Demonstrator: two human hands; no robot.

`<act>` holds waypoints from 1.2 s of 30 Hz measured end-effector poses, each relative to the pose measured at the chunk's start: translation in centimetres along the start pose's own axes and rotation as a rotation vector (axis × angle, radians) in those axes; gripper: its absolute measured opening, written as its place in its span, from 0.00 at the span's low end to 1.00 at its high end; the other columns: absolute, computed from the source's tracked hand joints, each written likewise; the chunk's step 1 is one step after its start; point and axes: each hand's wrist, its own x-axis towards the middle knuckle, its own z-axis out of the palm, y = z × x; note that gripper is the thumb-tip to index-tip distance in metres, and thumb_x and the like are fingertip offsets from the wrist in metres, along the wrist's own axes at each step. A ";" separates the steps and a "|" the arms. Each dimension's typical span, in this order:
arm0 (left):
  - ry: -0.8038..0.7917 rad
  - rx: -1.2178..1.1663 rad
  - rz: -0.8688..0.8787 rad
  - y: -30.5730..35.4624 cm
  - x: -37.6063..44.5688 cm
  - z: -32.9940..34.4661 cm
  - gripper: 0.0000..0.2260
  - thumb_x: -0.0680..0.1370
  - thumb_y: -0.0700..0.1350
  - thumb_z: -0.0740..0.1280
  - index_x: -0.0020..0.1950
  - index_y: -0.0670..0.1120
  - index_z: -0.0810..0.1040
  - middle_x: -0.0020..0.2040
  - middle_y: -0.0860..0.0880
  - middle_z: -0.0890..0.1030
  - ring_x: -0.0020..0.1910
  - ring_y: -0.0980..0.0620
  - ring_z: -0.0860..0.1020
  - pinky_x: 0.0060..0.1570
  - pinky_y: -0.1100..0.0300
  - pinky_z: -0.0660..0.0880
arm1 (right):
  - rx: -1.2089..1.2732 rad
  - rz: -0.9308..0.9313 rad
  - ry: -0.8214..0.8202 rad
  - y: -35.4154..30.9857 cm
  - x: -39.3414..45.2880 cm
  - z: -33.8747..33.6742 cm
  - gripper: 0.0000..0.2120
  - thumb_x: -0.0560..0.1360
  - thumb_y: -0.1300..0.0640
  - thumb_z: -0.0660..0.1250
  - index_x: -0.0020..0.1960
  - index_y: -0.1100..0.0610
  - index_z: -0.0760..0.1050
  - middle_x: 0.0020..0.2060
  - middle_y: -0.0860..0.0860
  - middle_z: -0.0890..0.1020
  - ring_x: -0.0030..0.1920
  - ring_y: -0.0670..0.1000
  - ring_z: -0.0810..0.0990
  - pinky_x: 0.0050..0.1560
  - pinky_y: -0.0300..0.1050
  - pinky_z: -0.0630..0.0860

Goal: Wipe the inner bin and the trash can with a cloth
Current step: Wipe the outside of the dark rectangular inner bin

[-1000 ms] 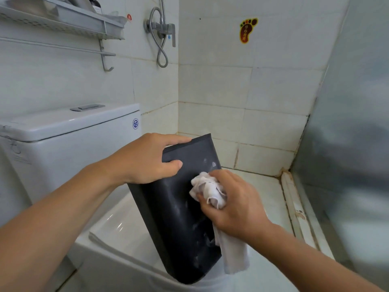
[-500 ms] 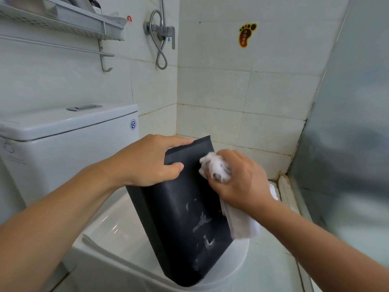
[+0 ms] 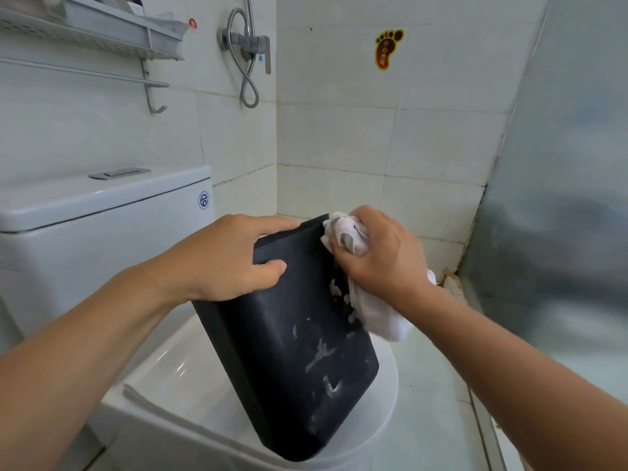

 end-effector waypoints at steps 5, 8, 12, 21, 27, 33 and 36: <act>-0.013 0.026 -0.014 0.1 -0.1 -0.2 0.27 0.77 0.48 0.72 0.75 0.63 0.72 0.59 0.75 0.73 0.60 0.64 0.78 0.55 0.83 0.64 | 0.061 -0.149 -0.100 -0.9 -3.9 -0.2 0.17 0.70 0.39 0.68 0.54 0.46 0.73 0.41 0.44 0.78 0.41 0.51 0.77 0.36 0.48 0.74; -0.015 0.018 -0.006 0.4 -0.1 -0.2 0.27 0.77 0.48 0.72 0.74 0.62 0.73 0.57 0.77 0.72 0.58 0.67 0.78 0.58 0.78 0.68 | 0.056 -0.089 -0.075 -0.4 -2.5 0.1 0.16 0.72 0.40 0.72 0.52 0.47 0.72 0.40 0.45 0.78 0.40 0.52 0.77 0.37 0.48 0.74; -0.015 0.007 -0.012 0.5 -0.3 -0.2 0.26 0.77 0.48 0.72 0.74 0.62 0.74 0.58 0.74 0.77 0.57 0.63 0.80 0.63 0.68 0.73 | 0.063 0.033 0.020 0.0 -0.6 0.7 0.16 0.74 0.38 0.71 0.48 0.49 0.71 0.38 0.45 0.77 0.38 0.52 0.76 0.35 0.48 0.72; -0.020 0.008 -0.025 0.5 -0.2 -0.1 0.27 0.76 0.50 0.72 0.74 0.63 0.73 0.61 0.72 0.76 0.59 0.68 0.77 0.64 0.70 0.71 | 0.159 0.031 0.014 1.0 -2.2 0.3 0.18 0.73 0.36 0.67 0.52 0.48 0.75 0.40 0.45 0.79 0.39 0.50 0.78 0.38 0.52 0.78; -0.025 0.018 -0.043 0.2 -0.2 -0.2 0.27 0.76 0.49 0.72 0.74 0.64 0.73 0.61 0.72 0.77 0.58 0.56 0.81 0.65 0.62 0.74 | 0.139 -0.107 -0.105 0.5 -6.2 0.5 0.16 0.72 0.42 0.71 0.56 0.45 0.73 0.43 0.43 0.78 0.41 0.50 0.77 0.38 0.52 0.78; -0.004 -0.064 -0.039 -0.2 0.1 0.0 0.26 0.76 0.46 0.73 0.73 0.63 0.75 0.63 0.75 0.75 0.64 0.76 0.72 0.67 0.72 0.68 | 0.256 -0.058 -0.051 0.9 -5.1 0.6 0.16 0.74 0.36 0.70 0.55 0.45 0.74 0.43 0.42 0.80 0.41 0.46 0.79 0.40 0.50 0.78; -0.005 -0.096 -0.025 0.0 0.2 0.1 0.26 0.76 0.45 0.73 0.72 0.62 0.76 0.63 0.74 0.77 0.63 0.75 0.74 0.66 0.73 0.68 | 0.352 0.156 0.040 1.1 -1.2 0.8 0.17 0.75 0.34 0.67 0.52 0.46 0.77 0.43 0.43 0.83 0.45 0.45 0.82 0.47 0.51 0.80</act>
